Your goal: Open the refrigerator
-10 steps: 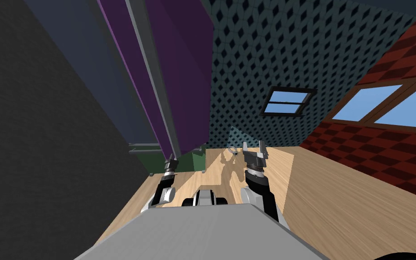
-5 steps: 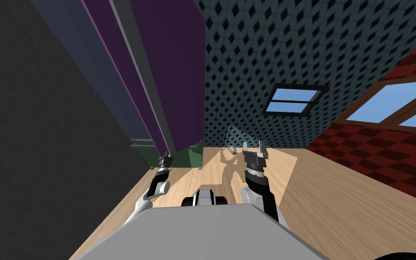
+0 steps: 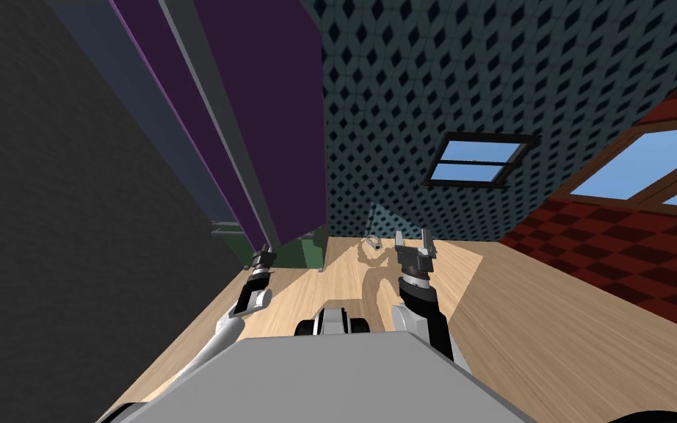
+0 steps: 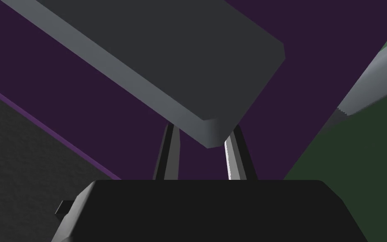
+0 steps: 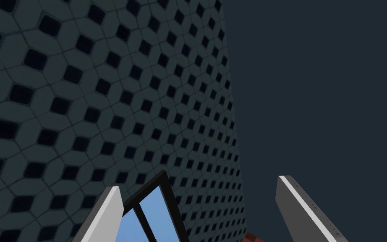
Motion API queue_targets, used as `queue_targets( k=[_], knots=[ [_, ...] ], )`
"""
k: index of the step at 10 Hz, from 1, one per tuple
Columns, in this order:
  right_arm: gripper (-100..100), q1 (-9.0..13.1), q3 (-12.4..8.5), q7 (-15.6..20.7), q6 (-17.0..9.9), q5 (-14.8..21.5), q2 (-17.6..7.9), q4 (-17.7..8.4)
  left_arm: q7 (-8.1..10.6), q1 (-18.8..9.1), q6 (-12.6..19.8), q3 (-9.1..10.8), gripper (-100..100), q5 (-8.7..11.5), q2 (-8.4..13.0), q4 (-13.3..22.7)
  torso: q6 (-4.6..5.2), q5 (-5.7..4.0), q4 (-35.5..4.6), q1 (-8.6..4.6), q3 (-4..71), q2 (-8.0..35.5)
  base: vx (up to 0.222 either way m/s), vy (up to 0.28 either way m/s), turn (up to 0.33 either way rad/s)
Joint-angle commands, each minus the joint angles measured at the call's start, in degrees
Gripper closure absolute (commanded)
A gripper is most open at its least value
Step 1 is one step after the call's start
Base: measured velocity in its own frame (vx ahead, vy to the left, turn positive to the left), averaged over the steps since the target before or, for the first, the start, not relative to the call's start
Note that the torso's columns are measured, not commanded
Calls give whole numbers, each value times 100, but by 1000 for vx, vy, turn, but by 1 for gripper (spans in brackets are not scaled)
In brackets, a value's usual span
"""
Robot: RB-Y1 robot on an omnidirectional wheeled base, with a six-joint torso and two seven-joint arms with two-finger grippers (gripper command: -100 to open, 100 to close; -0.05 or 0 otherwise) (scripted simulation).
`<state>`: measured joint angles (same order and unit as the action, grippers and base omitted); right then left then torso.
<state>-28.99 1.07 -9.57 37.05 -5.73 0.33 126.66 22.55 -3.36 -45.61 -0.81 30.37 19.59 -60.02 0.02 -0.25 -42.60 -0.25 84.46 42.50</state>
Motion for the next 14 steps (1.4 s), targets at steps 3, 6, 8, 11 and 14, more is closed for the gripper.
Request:
queue_targets(
  k=[3, 6, 8, 11, 14],
  knots=[
    [0, 0, 0, 0, 0, 0, 1, 0, -338, -37, -63, 383, 100, 160, -111, -37, 16, -4, 2, -17, 0, -2, 4, -230, 96],
    [0, -1, 1, 0, 0, 0, 2, 1, -620, -70, -105, 706, 100, 298, -207, -34, 27, -24, -11, -42, 2, -3, 26, -310, 123],
    [0, 0, 1, 0, 0, 0, 1, 1, -714, -81, -119, 814, 100, 343, -239, -33, 36, -31, -23, -35, 0, 3, -13, -258, 85],
    [0, 1, -1, 0, 0, 0, -1, 0, -745, -241, 443, 965, -100, 459, -84, -149, 2, 13, 9, 57, 7, -14, -47, -59, 39],
    [0, 0, -2, 0, 0, 0, -2, 0, -757, -451, 830, 1085, -100, 542, 69, -245, -12, -6, -3, 9, -2, 6, -42, -13, 44]
  ],
)
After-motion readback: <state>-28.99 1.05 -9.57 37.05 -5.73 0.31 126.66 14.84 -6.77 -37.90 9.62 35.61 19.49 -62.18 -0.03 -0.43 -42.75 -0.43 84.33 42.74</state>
